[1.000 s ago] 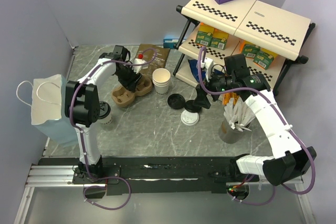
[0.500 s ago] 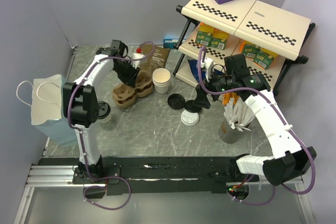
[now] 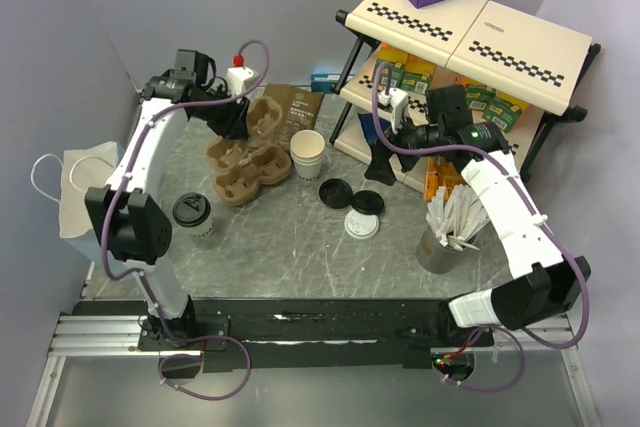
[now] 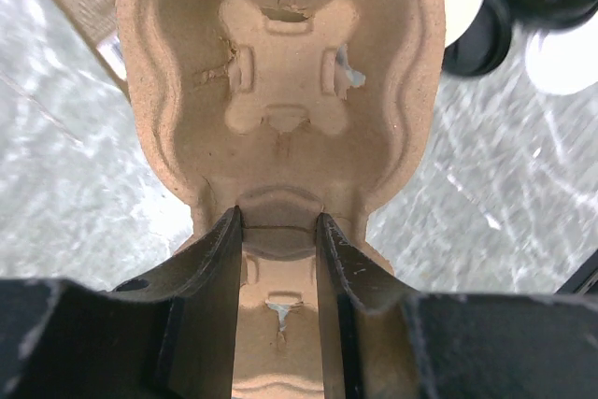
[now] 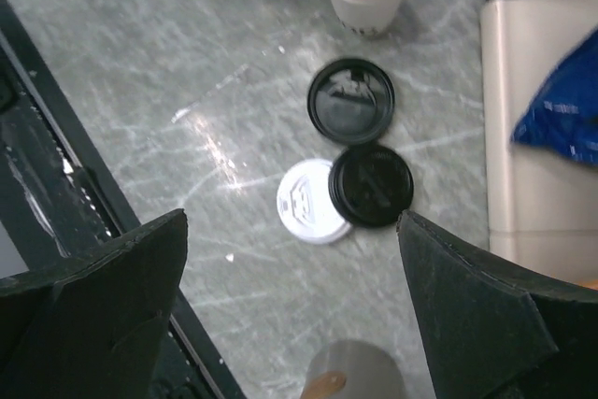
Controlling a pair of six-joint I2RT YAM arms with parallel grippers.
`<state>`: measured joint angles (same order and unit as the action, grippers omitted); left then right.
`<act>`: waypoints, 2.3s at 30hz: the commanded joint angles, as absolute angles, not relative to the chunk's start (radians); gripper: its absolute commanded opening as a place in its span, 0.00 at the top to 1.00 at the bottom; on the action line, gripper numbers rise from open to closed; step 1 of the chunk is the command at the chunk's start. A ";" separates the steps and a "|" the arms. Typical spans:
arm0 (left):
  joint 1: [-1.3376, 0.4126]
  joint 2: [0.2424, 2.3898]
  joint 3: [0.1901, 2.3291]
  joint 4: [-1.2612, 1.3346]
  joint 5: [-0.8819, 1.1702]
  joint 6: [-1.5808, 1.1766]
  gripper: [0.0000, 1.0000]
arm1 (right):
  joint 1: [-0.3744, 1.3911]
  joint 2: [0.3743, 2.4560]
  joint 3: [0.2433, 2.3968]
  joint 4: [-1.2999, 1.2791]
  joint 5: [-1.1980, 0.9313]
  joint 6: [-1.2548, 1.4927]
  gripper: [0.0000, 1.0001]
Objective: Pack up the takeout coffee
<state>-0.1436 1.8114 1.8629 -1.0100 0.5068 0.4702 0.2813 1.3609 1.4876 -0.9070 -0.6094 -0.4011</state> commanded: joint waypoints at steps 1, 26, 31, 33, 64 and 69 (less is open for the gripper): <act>-0.130 1.665 1.914 -0.959 0.555 0.370 0.99 | 0.278 1.393 1.581 -0.926 -0.741 -0.423 0.08; -0.038 1.431 1.800 -1.144 0.520 0.391 0.99 | 0.462 1.477 1.707 -0.801 -0.773 -0.253 0.17; -0.162 1.366 1.614 -1.339 0.672 0.661 0.99 | 0.460 1.440 1.637 -0.802 -0.736 -0.264 0.17; -0.219 1.321 1.461 -1.290 0.602 0.714 0.99 | 0.460 1.431 1.625 -0.804 -0.726 -0.267 0.17; -0.331 0.905 0.701 -1.124 0.308 1.172 0.39 | 0.445 1.434 1.588 -0.850 -0.699 -0.313 0.16; -0.331 0.871 0.805 -1.196 0.362 1.151 0.29 | 0.443 1.443 1.601 -0.861 -0.709 -0.316 0.16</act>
